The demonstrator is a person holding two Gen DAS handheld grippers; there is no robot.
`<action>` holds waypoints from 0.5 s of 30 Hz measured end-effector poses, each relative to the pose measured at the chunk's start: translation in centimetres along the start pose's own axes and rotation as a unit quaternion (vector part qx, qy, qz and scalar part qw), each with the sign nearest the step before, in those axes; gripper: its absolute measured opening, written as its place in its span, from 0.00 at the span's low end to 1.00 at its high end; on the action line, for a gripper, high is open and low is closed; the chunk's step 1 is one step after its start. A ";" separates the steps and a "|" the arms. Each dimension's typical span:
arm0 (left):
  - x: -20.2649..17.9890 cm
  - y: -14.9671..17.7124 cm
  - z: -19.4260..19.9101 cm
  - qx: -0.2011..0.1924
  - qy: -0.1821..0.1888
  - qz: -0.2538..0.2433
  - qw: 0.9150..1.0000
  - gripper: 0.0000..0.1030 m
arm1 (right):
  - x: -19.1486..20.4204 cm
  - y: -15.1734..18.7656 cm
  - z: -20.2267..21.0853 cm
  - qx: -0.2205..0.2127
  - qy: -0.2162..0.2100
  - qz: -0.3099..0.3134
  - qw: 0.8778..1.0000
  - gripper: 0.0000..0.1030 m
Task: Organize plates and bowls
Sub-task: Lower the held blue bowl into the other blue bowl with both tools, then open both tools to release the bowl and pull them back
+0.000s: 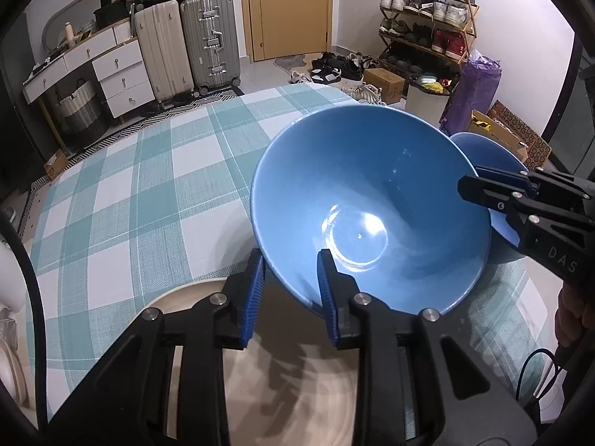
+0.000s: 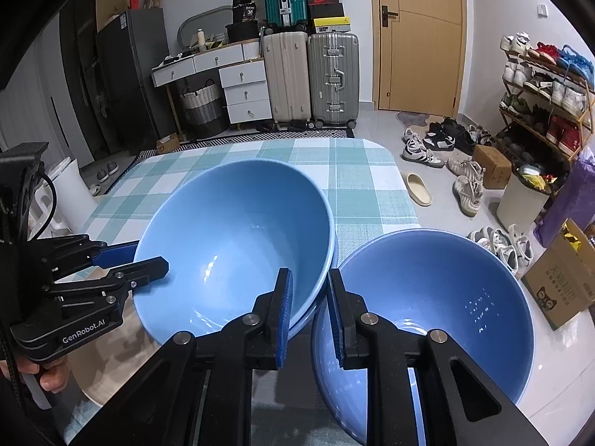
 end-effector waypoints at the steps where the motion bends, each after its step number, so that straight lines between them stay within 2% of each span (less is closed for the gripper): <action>1: 0.0 0.0 0.0 0.000 0.000 0.000 1.000 0.24 | -0.1 0.0 0.0 0.001 -0.003 -0.003 1.000 0.18; 4: 0.0 0.0 -0.1 0.000 0.001 0.000 1.000 0.24 | -0.5 0.0 0.0 0.005 -0.014 -0.012 1.000 0.18; 12: 0.7 0.1 -0.6 0.009 0.015 0.015 1.000 0.27 | -0.7 0.0 0.2 0.003 -0.005 -0.014 1.000 0.18; 14: 1.0 0.1 -0.4 0.009 0.023 0.019 1.000 0.33 | -0.8 0.1 0.4 0.001 -0.003 -0.018 1.000 0.22; 15: 1.1 0.1 -0.2 0.008 0.028 0.021 0.999 0.41 | -1.0 0.0 0.5 -0.001 -0.003 -0.023 1.000 0.24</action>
Point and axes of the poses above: each gripper's, at about its wrist camera, not at the fingertips, and z roughly against the way its jaws point, x to its left, y to its underside, the point moved 1 cm from there along -z, roughly the way its jaws point, and after that the axes turned 8 degrees about x, right-handed, at the moved point
